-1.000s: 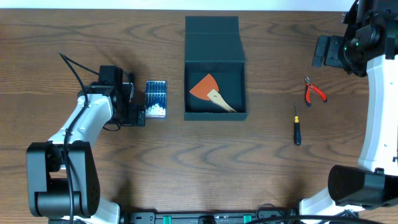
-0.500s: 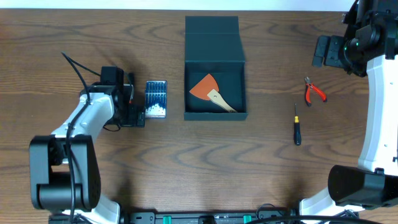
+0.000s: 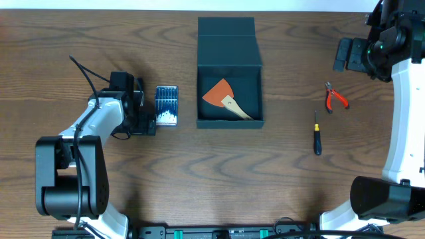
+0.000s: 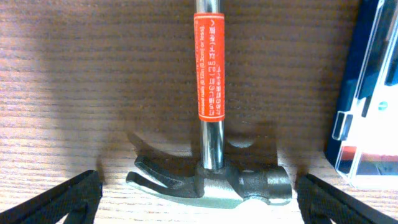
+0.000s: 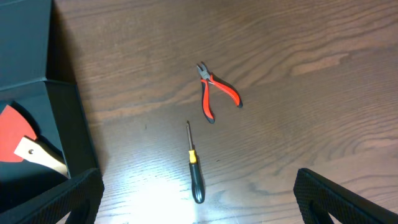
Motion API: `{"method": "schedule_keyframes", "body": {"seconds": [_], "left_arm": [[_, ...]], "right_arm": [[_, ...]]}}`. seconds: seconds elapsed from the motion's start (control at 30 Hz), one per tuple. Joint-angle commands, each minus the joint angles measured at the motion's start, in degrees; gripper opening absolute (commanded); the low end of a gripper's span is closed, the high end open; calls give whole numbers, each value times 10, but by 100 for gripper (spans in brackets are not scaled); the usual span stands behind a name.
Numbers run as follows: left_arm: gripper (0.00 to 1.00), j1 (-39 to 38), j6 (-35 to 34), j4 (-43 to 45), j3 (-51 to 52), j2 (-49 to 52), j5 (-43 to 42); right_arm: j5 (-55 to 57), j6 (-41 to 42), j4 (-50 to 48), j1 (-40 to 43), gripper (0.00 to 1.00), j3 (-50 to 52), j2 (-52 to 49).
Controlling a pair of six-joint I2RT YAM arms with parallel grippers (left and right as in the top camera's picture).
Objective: Pack container
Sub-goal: 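Lower the left gripper and close it on the hammer's neck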
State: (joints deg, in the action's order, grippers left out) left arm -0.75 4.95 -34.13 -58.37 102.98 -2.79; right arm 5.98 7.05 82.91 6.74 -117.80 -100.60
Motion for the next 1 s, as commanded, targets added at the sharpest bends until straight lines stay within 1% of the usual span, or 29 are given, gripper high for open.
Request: {"method": "schedule_keyframes", "body": {"seconds": [0.0,0.13,0.63,0.97], "left_arm": [[98,3,0,3,-10,7,7],[98,3,-11,10,-10,7,7],[98,3,-11,19,-10,10,4],[98,3,-12,17,-10,46,-12]], "right_arm": [[-2,6,1,1,99,-5,5],[-2,7,1,1,99,-5,5],[-2,6,1,1,99,-5,5],[-2,6,1,1,99,-5,5]]}}
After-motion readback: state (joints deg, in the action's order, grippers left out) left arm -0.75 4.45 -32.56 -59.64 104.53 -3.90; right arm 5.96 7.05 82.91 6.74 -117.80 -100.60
